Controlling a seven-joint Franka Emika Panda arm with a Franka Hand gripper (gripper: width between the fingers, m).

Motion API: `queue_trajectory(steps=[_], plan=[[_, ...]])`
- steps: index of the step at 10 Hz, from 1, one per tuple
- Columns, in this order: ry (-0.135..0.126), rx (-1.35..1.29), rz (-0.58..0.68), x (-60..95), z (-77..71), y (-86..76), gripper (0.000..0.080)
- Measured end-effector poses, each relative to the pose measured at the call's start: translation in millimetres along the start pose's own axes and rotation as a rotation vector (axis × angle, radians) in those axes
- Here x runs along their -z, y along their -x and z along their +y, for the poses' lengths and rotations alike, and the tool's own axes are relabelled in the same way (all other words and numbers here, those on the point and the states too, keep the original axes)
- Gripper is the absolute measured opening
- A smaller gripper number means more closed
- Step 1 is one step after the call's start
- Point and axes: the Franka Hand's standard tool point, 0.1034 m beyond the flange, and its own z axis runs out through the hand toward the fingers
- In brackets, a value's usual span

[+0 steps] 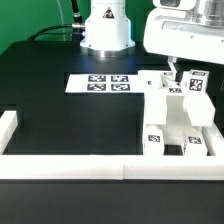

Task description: Assemble chair

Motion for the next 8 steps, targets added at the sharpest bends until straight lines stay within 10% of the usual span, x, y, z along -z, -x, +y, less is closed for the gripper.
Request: queue_trajectory(steps=[4,7,8], plan=[[0.000,0.106,-0.001,-0.5,1.8,-1.1,0.0626],[0.001,0.105,-0.001,-0.6,2.1,-1.2,0.0263],[0.001,0.105,-0.001,-0.5,2.1,-1.3,0.0268]])
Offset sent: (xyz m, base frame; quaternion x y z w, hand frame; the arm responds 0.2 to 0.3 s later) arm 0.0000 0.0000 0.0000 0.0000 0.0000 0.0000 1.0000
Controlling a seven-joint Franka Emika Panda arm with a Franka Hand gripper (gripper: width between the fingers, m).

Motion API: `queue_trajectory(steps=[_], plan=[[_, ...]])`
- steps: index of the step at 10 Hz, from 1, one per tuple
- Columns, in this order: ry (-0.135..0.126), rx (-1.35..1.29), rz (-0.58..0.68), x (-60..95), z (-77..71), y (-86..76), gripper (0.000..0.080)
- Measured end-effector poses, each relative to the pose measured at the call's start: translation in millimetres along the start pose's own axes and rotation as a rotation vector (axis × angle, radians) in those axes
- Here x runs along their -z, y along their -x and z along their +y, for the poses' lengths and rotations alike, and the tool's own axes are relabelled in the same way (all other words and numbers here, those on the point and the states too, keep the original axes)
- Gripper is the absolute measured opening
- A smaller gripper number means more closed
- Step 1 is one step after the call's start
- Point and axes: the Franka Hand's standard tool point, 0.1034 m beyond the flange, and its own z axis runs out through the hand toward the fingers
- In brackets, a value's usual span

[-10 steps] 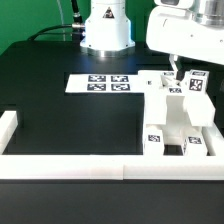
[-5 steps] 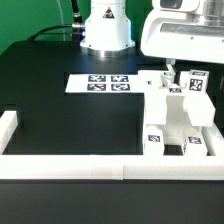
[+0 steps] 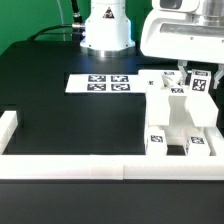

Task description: Assemble chair

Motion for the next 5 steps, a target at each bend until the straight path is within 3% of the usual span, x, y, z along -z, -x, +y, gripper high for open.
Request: queue_trajectory(steps=[5], plan=[[-0.004,-0.156,-0.002,0.0,-0.6,0.2,0.0268]])
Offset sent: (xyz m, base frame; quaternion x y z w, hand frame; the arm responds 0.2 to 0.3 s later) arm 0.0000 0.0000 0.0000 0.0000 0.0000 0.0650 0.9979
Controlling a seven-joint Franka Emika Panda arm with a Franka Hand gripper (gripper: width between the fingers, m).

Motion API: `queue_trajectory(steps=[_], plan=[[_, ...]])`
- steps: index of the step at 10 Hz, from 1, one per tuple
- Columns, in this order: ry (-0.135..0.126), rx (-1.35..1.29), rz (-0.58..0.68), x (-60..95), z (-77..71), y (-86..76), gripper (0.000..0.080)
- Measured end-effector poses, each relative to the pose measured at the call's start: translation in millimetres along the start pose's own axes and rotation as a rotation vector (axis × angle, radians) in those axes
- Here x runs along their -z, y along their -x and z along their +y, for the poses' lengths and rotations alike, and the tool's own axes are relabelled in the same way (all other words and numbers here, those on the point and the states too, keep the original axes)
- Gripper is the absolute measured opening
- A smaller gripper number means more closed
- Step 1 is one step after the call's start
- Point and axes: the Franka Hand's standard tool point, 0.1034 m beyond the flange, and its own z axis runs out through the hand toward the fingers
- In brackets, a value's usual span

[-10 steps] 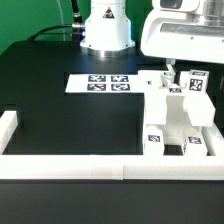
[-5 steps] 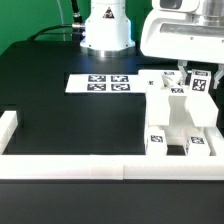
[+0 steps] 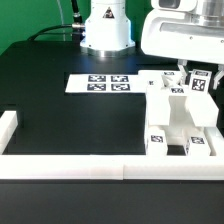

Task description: Assemble chair

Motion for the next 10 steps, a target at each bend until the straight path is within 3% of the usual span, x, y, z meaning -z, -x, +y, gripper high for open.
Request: queue_trajectory(steps=[4,10], plan=[[-0.013,-0.280,-0.009,0.3,-0.5,-0.2,0.0269],[-0.013,-0.691,-0.011,0.3,-3.7,1.4,0.0271]])
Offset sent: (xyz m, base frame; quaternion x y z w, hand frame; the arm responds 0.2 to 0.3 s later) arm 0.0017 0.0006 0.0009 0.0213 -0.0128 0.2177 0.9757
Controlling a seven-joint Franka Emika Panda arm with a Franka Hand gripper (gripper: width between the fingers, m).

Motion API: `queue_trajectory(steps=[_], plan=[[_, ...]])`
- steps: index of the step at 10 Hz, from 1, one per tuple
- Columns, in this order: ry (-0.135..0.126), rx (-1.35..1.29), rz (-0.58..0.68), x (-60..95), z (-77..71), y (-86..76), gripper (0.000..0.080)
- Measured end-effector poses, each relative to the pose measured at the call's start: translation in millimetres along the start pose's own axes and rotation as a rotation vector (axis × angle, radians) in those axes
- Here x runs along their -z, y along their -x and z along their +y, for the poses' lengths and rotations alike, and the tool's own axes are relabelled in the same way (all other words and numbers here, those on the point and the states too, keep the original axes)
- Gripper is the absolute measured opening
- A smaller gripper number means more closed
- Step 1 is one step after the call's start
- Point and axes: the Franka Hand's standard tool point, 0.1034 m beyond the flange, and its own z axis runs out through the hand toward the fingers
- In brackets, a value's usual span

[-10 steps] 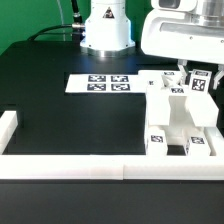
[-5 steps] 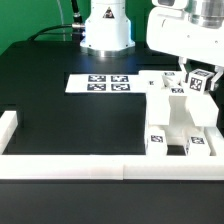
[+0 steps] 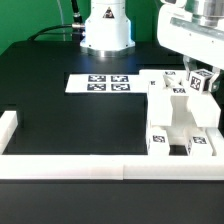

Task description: Assemble chair

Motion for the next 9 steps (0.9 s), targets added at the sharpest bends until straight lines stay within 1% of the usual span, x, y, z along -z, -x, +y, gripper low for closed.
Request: queue_trajectory(steps=[2,3,6,9], plan=[[-0.001,-0.083,0.000,0.1,-0.2,0.0,0.0271],[-0.017,-0.213,-0.011,0.0,-1.6,0.4,0.0271],[-0.033,-0.443,-0.018,0.0,-4.6,2.6,0.0271],[-0.036,-0.621,-0.021,-0.1,-5.2,2.8,0.0271]])
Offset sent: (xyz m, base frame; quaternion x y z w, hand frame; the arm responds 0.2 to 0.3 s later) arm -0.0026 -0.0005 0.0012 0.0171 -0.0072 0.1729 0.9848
